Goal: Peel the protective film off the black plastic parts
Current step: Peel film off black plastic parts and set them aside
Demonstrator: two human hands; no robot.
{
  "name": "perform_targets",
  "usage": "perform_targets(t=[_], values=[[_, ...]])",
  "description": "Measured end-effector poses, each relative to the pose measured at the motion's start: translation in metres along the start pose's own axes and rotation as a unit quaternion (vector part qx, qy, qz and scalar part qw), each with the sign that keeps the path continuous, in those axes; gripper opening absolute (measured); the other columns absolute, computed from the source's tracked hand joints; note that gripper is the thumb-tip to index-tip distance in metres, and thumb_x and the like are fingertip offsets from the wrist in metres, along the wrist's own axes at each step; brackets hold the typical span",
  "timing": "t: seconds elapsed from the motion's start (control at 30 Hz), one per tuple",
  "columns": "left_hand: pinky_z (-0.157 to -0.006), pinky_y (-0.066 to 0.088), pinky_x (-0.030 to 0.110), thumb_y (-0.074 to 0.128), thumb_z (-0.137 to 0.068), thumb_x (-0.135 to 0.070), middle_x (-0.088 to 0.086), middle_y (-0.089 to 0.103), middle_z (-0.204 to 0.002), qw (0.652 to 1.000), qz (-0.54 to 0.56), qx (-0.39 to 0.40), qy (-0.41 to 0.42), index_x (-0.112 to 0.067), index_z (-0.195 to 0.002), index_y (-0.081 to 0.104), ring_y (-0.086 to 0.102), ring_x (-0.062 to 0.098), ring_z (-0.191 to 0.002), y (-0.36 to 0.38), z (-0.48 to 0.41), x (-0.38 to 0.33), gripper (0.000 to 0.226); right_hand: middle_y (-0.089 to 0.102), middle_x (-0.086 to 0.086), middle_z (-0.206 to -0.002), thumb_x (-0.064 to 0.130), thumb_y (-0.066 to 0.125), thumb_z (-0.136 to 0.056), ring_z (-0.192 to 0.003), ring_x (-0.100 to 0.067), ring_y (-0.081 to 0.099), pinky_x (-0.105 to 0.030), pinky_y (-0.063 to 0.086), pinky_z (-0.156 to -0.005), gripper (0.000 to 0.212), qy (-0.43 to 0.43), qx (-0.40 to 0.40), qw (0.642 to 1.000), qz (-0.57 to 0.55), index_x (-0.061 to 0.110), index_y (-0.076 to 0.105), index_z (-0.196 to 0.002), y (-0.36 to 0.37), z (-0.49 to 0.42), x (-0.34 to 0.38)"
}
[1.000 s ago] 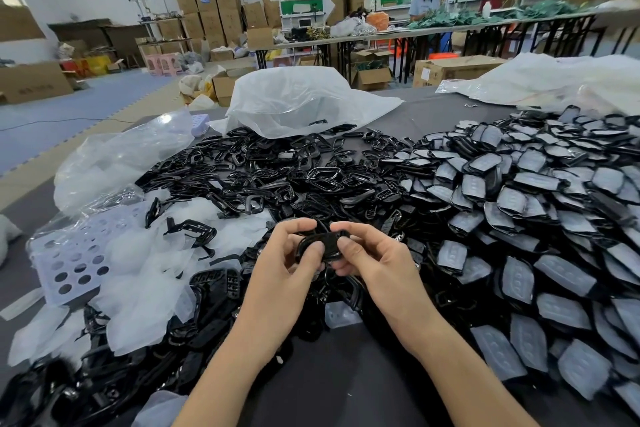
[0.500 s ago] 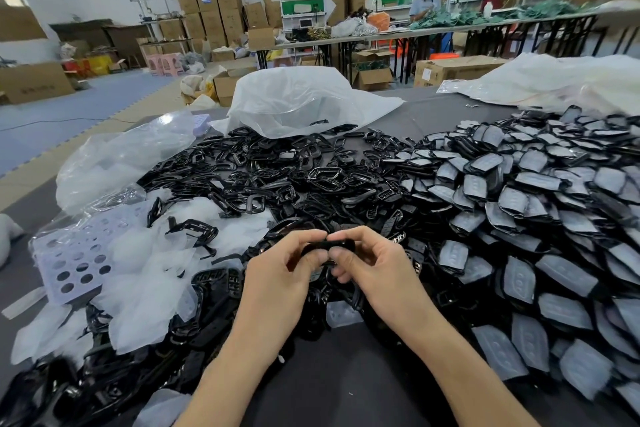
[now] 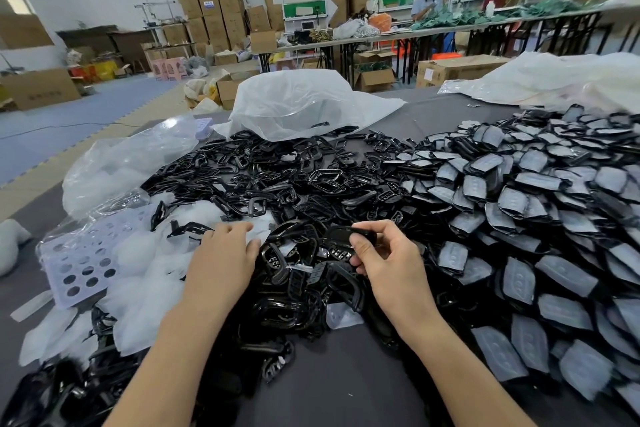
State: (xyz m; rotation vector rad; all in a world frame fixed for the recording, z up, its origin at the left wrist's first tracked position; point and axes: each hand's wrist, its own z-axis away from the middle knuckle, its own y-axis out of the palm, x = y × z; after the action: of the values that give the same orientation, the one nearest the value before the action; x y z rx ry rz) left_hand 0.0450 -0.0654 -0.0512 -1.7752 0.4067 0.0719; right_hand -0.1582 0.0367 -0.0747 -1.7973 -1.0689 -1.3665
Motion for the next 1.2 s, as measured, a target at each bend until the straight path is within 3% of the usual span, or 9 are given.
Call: perform_targets(t=[0.23,0.33,0.4,0.47,0.53,0.63,0.8,0.97,1.2], values=[[-0.080,0.052,0.041,0.049,-0.100,-0.034,-0.001,0.065,-0.102,0.999,-0.040,0.037,0.006,-0.022,-0.101,0.065,0.059,0.024,-0.103,-0.010,-0.018,-0.001,0.020,0.071,0.009,-0.077,0.027,0.064,-0.098,-0.076,-0.027,0.067,-0.044,0.059,-0.068,0.023,0.009,-0.007,1.000,0.006,0.049,0.064,-0.096,-0.001,0.001,0.001],[-0.089,0.047,0.042,0.054,-0.099,-0.028,0.002,0.064,-0.106,0.998,0.051,-0.023,0.023,-0.016,-0.103,0.063,0.054,0.025,-0.105,-0.009,-0.011,0.000,0.016,0.071,0.009,-0.080,0.025,0.065,-0.098,-0.077,-0.026,0.067,-0.041,0.059,-0.067,0.023,0.014,-0.005,1.000,-0.003,0.048,0.065,-0.095,0.000,0.001,0.003],[-0.089,0.042,0.030,0.059,-0.097,-0.026,-0.003,0.062,-0.105,0.986,0.133,-0.081,0.055,-0.019,-0.101,0.061,0.052,0.019,-0.103,-0.014,0.000,-0.006,0.008,0.073,0.009,-0.087,0.021,0.067,-0.097,-0.079,-0.017,0.071,-0.030,0.059,-0.068,0.024,0.019,0.004,0.999,-0.037,0.045,0.068,-0.094,0.000,0.001,0.007],[-0.076,0.040,0.012,0.064,-0.094,-0.024,-0.012,0.063,-0.092,0.960,0.252,-0.098,0.067,-0.027,-0.094,0.058,0.056,0.003,-0.089,-0.022,0.014,-0.020,0.007,0.075,0.008,-0.093,0.017,0.069,-0.095,-0.087,-0.012,0.072,-0.022,0.058,-0.073,0.022,0.039,0.030,0.993,-0.106,0.038,0.073,-0.092,0.001,0.000,0.011],[-0.065,0.042,0.009,0.067,-0.093,-0.024,-0.012,0.064,-0.077,0.934,0.344,-0.071,0.069,-0.033,-0.089,0.059,0.058,-0.001,-0.073,-0.022,0.028,-0.036,0.013,0.076,0.005,-0.097,0.022,0.072,-0.089,-0.095,-0.013,0.071,-0.025,0.058,-0.084,0.012,0.060,0.069,0.981,-0.172,0.032,0.076,-0.092,0.001,0.001,0.015],[-0.059,0.042,0.014,0.067,-0.093,-0.017,-0.015,0.064,-0.070,0.907,0.414,-0.010,0.079,-0.035,-0.092,0.066,0.054,0.001,-0.060,-0.012,0.047,-0.054,0.018,0.075,0.002,-0.098,0.030,0.073,-0.079,-0.101,-0.017,0.069,-0.035,0.057,-0.096,0.015,0.063,0.119,0.967,-0.217,0.028,0.077,-0.093,0.001,0.004,0.019],[-0.077,0.054,0.029,0.067,-0.094,-0.019,-0.004,0.070,-0.083,0.882,0.465,0.020,0.073,-0.041,-0.108,0.063,0.067,0.013,-0.080,0.000,0.056,-0.063,0.026,0.075,-0.004,-0.098,0.014,0.072,-0.085,-0.100,-0.023,0.072,-0.033,0.060,-0.087,0.010,0.084,0.097,0.960,-0.247,0.017,0.077,-0.093,0.004,0.003,0.018],[-0.072,0.052,0.019,0.060,-0.098,-0.018,-0.006,0.068,-0.080,0.858,0.507,-0.012,0.084,-0.037,-0.093,0.064,0.066,0.010,-0.074,0.000,0.065,-0.060,0.020,0.075,-0.006,-0.096,0.019,0.075,-0.075,-0.086,-0.017,0.073,-0.024,0.059,-0.076,0.013,0.121,0.074,0.943,-0.300,0.022,0.080,-0.086,0.005,0.001,0.018],[-0.063,0.044,0.011,0.057,-0.099,-0.018,-0.009,0.061,-0.080,0.873,0.481,0.002,0.083,-0.043,-0.115,0.059,0.053,0.005,-0.066,0.003,0.068,-0.061,0.029,0.076,-0.014,-0.103,0.016,0.073,-0.075,-0.082,-0.020,0.074,-0.026,0.061,-0.072,0.016,0.150,0.055,0.927,-0.340,0.015,0.077,-0.091,0.003,0.000,0.019]])
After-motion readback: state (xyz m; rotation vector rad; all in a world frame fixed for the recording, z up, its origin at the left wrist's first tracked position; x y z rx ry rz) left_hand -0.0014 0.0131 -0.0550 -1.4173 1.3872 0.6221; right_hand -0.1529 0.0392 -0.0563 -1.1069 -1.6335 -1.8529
